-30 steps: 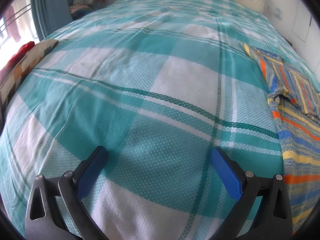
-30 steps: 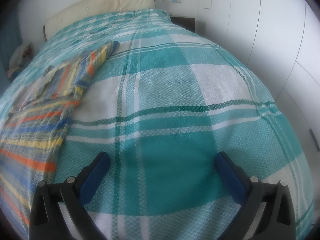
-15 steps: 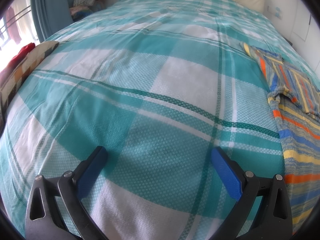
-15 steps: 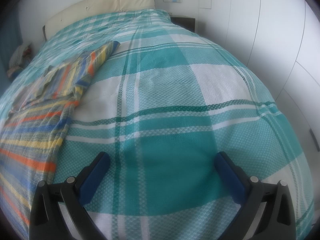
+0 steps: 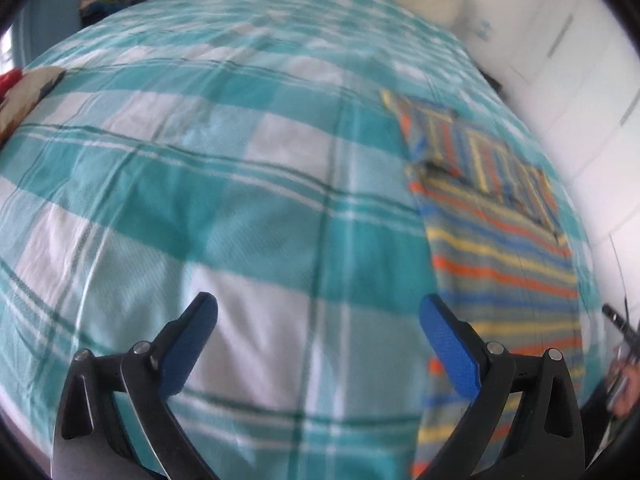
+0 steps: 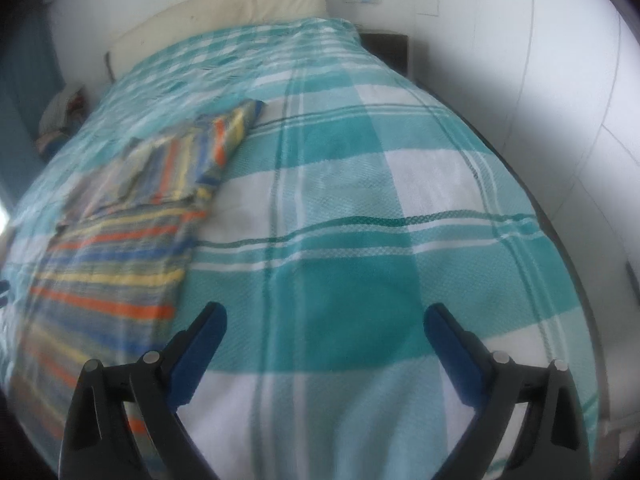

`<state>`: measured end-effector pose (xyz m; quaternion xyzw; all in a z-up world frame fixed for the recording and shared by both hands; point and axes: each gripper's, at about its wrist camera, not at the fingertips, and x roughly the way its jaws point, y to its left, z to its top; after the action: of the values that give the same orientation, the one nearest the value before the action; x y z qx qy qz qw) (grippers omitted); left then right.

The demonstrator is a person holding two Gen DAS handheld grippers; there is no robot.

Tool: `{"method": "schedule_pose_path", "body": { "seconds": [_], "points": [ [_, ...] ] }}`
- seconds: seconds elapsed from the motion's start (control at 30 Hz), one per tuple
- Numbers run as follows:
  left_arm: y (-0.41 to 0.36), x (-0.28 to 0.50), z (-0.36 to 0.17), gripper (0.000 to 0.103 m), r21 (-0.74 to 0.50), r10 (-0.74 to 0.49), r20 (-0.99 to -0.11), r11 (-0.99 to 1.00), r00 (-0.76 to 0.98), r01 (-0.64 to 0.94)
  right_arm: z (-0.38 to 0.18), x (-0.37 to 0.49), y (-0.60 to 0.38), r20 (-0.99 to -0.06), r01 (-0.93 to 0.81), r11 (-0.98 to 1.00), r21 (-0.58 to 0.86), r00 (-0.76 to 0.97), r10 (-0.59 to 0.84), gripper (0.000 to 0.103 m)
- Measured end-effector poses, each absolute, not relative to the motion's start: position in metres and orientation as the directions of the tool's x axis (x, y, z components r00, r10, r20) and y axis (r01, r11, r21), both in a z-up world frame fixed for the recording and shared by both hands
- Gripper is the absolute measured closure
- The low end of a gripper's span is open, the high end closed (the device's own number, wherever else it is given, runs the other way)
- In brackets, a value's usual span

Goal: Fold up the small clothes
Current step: 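Grasp the hem with both grippers and fold it up toward the collar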

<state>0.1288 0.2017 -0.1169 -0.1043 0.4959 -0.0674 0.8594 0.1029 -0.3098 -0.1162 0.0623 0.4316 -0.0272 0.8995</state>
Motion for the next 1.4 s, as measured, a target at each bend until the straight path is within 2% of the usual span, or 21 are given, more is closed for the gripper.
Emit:
{"method": "schedule_pose_path", "body": {
  "seconds": [0.13,0.2,0.27,0.33,0.43,0.47,0.5,0.53,0.57,0.77,0.9,1.0,1.13,1.23,1.37,1.4],
  "points": [
    [0.160,0.070,-0.136,0.004,-0.259,-0.296,-0.889,0.954,0.348,0.150,-0.110,0.055,-0.287,-0.853,-0.018,0.979,0.203,0.489,0.186,0.005],
    [0.144,0.047,-0.142,0.016,-0.241,-0.289,-0.904,0.953,0.314,0.182,-0.115,0.030,-0.274,-0.864,-0.040,0.960,0.278,0.426,0.268,0.007],
    [0.129,0.031,-0.139,0.024,-0.171,-0.237,-0.911,0.961,0.336,0.216,-0.124,0.009,-0.260,-0.869,-0.056,0.939,0.339,0.365,0.335,0.016],
    [0.119,0.023,-0.137,0.037,-0.154,-0.231,-0.914,0.958,0.333,0.243,-0.136,-0.003,-0.245,-0.867,-0.068,0.922,0.381,0.320,0.382,0.024],
    [0.107,0.020,-0.139,0.075,-0.131,-0.222,-0.920,0.951,0.323,0.280,-0.162,-0.004,-0.229,-0.894,-0.075,0.939,0.337,0.289,0.344,0.035],
    [0.105,0.021,-0.141,0.097,-0.138,-0.230,-0.920,0.948,0.317,0.285,-0.172,-0.001,-0.227,-0.904,-0.061,0.944,0.324,0.274,0.328,0.046],
    [0.106,0.022,-0.141,0.098,-0.156,-0.242,-0.920,0.948,0.308,0.278,-0.180,0.001,-0.227,-0.907,-0.049,0.943,0.330,0.261,0.331,0.055],
    [0.107,0.024,-0.139,0.098,-0.174,-0.255,-0.918,0.948,0.304,0.267,-0.183,0.002,-0.227,-0.904,-0.044,0.939,0.342,0.257,0.341,0.088],
    [0.112,0.025,-0.135,0.098,-0.206,-0.281,-0.911,0.944,0.301,0.256,-0.181,0.003,-0.228,-0.893,-0.042,0.928,0.370,0.258,0.368,0.098],
    [0.148,0.062,-0.096,0.099,-0.437,-0.472,-0.792,0.881,0.387,0.180,-0.121,0.016,-0.244,-0.765,-0.064,0.854,0.517,0.413,0.494,0.098],
    [0.152,0.132,-0.070,0.099,-0.478,-0.501,-0.709,0.859,0.496,0.185,-0.090,0.071,-0.258,-0.690,-0.092,0.851,0.518,0.543,0.479,0.098],
    [0.145,0.200,-0.063,0.099,-0.489,-0.502,-0.677,0.853,0.538,0.180,-0.076,0.135,-0.272,-0.630,-0.078,0.839,0.539,0.623,0.463,0.098],
    [0.135,0.295,-0.074,0.099,-0.494,-0.474,-0.693,0.861,0.544,0.120,-0.072,0.232,-0.282,-0.610,-0.044,0.850,0.526,0.676,0.413,0.098],
    [0.127,0.354,-0.091,0.099,-0.470,-0.433,-0.733,0.880,0.525,0.069,-0.079,0.298,-0.291,-0.638,0.001,0.853,0.522,0.665,0.390,0.098],
    [0.112,0.416,-0.105,0.098,-0.426,-0.373,-0.757,0.904,0.536,0.027,-0.105,0.365,-0.313,-0.656,0.074,0.831,0.552,0.654,0.377,0.098],
    [0.108,0.426,-0.109,0.095,-0.413,-0.361,-0.761,0.910,0.539,0.026,-0.113,0.381,-0.317,-0.656,0.091,0.822,0.562,0.655,0.376,0.098]
  ]
}}
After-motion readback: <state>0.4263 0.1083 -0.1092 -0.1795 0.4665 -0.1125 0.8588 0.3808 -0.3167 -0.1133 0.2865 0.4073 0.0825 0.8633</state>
